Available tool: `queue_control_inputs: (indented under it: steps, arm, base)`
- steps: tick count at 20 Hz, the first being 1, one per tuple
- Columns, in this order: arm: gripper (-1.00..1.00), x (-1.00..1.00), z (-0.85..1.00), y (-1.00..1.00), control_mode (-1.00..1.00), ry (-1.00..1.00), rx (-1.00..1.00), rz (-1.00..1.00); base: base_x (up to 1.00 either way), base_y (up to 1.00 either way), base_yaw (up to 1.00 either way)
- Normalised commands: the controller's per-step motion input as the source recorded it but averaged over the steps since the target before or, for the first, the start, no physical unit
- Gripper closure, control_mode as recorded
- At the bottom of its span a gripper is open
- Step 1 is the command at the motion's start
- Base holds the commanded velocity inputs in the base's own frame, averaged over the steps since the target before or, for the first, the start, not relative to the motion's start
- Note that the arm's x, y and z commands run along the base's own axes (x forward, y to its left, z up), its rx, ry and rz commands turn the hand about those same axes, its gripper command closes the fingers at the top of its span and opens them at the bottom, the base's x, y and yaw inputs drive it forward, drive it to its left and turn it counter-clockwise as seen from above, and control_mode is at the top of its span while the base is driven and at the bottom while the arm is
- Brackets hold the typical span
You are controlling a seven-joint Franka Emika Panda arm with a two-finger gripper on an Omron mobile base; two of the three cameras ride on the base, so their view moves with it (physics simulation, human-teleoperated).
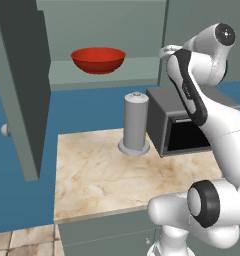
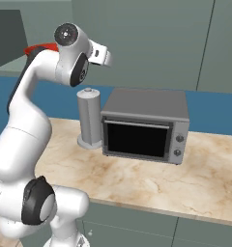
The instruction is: Move the bowls from the cabinet to the plates on the dining table.
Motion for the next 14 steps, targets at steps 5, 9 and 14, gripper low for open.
queue_control_inputs:
  steps: [5, 9, 14]
  arm:
    - [1.00, -0.33, 0.00, -0.80, -1.00, -0.04, 0.00, 0.00]
    - [1.00, -0.38, 0.00, -0.84, -1.00, 0.00, 0.00, 0.00]
    - [1.00, -0.54, 0.00, -0.82, -1.00, 0.00, 0.00, 0.00]
  base:
    - [0.00, 0.00, 0.00]
    - [0.00, 0.00, 0.00]
    - [0.00, 0.00, 0.00]
